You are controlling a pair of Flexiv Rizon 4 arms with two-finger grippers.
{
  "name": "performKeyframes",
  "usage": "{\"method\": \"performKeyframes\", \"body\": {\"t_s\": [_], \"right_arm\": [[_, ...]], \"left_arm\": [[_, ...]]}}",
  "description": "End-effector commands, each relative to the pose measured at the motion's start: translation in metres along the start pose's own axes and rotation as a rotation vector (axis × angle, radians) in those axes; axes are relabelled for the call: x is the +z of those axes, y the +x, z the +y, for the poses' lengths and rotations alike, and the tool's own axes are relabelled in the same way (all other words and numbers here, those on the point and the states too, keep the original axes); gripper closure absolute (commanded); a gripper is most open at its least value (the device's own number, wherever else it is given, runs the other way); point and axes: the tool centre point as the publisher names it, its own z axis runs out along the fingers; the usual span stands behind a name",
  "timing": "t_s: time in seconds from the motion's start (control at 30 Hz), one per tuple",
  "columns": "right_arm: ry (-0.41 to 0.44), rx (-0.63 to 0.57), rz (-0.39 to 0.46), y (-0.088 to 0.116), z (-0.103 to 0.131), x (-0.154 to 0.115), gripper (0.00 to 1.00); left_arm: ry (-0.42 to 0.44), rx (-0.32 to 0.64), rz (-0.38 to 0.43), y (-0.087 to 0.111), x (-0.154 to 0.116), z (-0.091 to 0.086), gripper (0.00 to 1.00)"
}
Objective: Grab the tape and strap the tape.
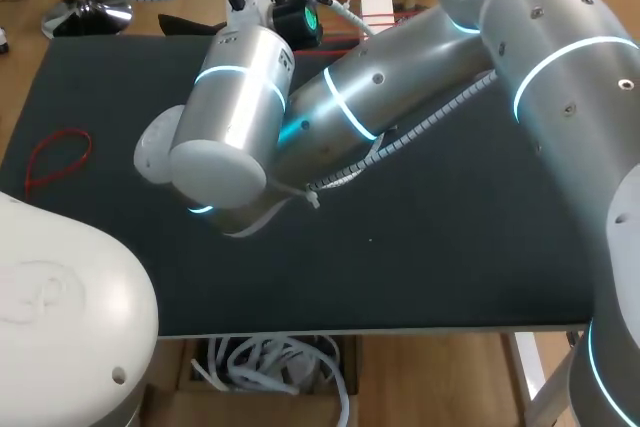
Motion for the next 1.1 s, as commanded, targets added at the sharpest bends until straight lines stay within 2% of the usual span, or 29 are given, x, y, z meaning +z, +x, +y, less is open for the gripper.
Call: {"method": "performKeyframes", "body": {"t_s": [0.03,0.9,0.93,0.97,1.03,1.1], "right_arm": [[0.008,-0.001,0.005,-0.002,0.005,0.000,1.00],[0.012,0.014,0.009,-0.004,0.007,0.004,1.00],[0.012,0.015,0.011,-0.004,0.006,0.004,0.88],[0.012,0.015,0.011,-0.004,0.005,0.003,0.85],[0.006,0.021,0.012,-0.005,0.001,0.001,0.87],[-0.004,0.028,0.010,-0.007,-0.003,-0.002,0.82]], "left_arm": [[-0.003,-0.001,0.001,0.000,-0.001,-0.001,1.00],[-0.003,-0.001,0.001,0.000,-0.001,-0.001,1.00],[-0.003,-0.001,0.001,0.000,-0.001,-0.001,1.00],[-0.003,-0.001,0.001,0.000,-0.001,-0.001,1.00],[-0.003,-0.001,0.001,0.000,-0.001,-0.001,1.00],[-0.003,-0.001,0.001,0.000,-0.001,-0.001,1.00]]}}
